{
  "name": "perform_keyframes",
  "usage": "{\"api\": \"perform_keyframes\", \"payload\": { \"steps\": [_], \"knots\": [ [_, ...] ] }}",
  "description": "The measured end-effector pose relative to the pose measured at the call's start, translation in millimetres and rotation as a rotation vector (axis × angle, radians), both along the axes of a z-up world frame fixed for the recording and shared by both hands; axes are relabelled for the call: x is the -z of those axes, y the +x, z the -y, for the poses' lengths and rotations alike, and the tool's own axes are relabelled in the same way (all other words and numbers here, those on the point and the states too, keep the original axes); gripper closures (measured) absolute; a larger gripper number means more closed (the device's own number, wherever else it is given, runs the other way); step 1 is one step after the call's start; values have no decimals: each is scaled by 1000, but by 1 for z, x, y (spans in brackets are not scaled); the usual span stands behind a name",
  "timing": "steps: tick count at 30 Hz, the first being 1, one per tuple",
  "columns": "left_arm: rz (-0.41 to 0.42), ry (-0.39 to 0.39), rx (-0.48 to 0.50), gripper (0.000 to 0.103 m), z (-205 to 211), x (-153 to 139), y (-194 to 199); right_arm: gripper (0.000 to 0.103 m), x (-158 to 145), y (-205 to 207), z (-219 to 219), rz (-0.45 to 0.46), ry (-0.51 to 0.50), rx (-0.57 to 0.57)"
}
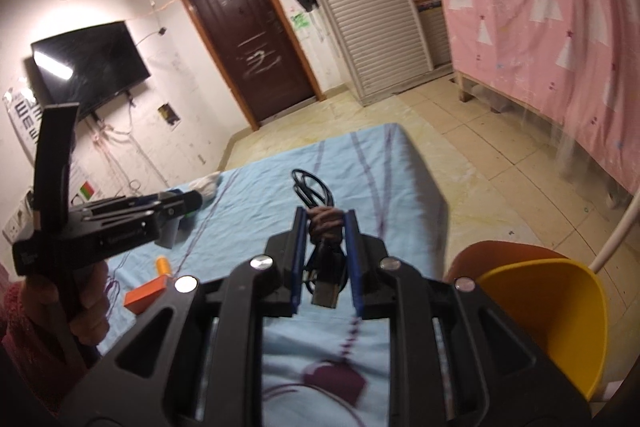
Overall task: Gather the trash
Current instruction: 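Carry the nozzle and cable to the yellow bin and open both tools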
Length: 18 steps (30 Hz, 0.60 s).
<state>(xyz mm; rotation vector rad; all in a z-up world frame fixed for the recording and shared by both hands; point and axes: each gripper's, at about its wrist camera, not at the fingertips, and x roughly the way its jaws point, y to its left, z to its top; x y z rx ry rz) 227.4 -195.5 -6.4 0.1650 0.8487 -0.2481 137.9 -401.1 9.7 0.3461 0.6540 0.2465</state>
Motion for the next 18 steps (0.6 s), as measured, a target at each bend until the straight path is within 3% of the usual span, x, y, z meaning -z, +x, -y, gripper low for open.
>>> {"api": "perform_keyframes", "payload": {
  "steps": [10, 18],
  "knots": [
    [-13, -4, 131, 79, 80, 5, -11, 85, 6, -22, 65, 2, 5, 135],
    [-15, -53, 251, 79, 137, 8, -26, 85, 15, -38, 108, -7, 13, 231]
  ]
}}
